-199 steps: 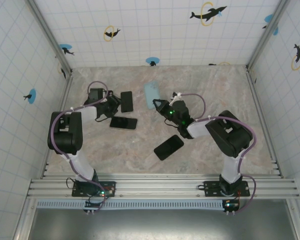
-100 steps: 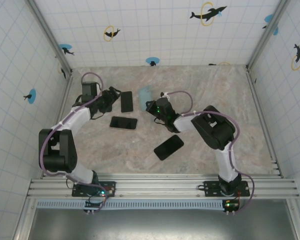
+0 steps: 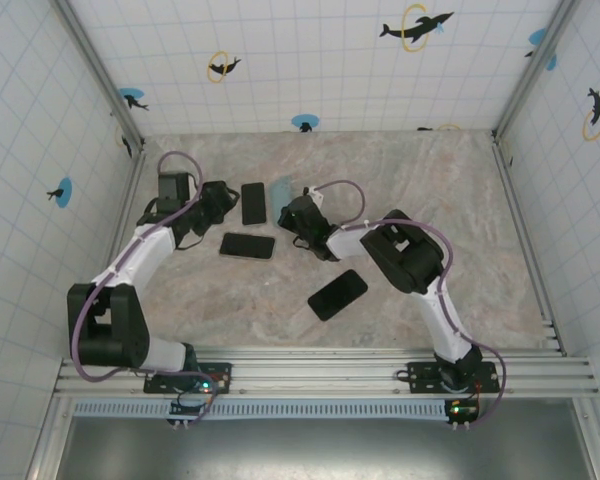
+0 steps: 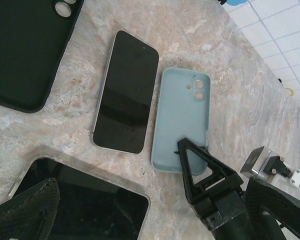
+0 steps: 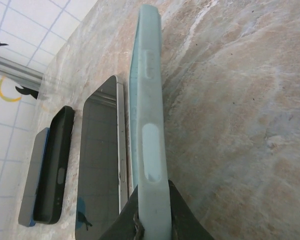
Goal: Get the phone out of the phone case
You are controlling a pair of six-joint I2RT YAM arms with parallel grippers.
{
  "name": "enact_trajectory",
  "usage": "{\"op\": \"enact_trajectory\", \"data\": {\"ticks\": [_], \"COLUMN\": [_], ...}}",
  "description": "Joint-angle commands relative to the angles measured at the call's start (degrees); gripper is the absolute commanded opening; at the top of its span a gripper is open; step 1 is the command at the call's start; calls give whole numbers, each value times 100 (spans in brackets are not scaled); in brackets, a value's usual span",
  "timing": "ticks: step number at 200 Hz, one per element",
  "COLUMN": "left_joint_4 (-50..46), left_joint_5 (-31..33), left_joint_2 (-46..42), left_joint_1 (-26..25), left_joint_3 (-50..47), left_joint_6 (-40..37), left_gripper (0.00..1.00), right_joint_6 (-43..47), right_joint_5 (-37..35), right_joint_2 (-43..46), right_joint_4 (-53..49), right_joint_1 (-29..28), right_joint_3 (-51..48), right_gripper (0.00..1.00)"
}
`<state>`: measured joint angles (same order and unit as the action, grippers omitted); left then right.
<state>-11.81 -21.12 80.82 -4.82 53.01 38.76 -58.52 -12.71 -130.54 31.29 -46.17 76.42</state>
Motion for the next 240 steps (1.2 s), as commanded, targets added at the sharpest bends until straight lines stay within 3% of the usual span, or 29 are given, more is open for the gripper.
{"op": "enact_trajectory", "data": {"ticks": [1, 43, 136, 185, 240], "left_joint_4": [-232, -231, -248, -250, -357], "left_joint_5": [73, 52, -93, -153, -135], "left_joint_2": [-195, -294, -200, -146, -222], "left_joint_1": [29, 45, 62, 49, 39], "left_joint_3": [-116, -248, -181, -170, -306], "left_joint_6": [-185, -180, -253, -222, -142], "left_gripper": [98, 98, 98, 98, 98], "right_joint_6": [55, 459, 2351, 2808, 2948], "right_joint_5": [-253, -302, -549, -246, 659], "right_joint_2": [-274, -386, 66, 104, -24], "right_joint_4": [-139, -318, -963, -1272, -1364], "right_joint_1": [-72, -120, -94, 4, 240], "right_joint_3": [350, 520, 517, 778, 1115], "right_gripper": [15, 22, 50, 59, 59]}}
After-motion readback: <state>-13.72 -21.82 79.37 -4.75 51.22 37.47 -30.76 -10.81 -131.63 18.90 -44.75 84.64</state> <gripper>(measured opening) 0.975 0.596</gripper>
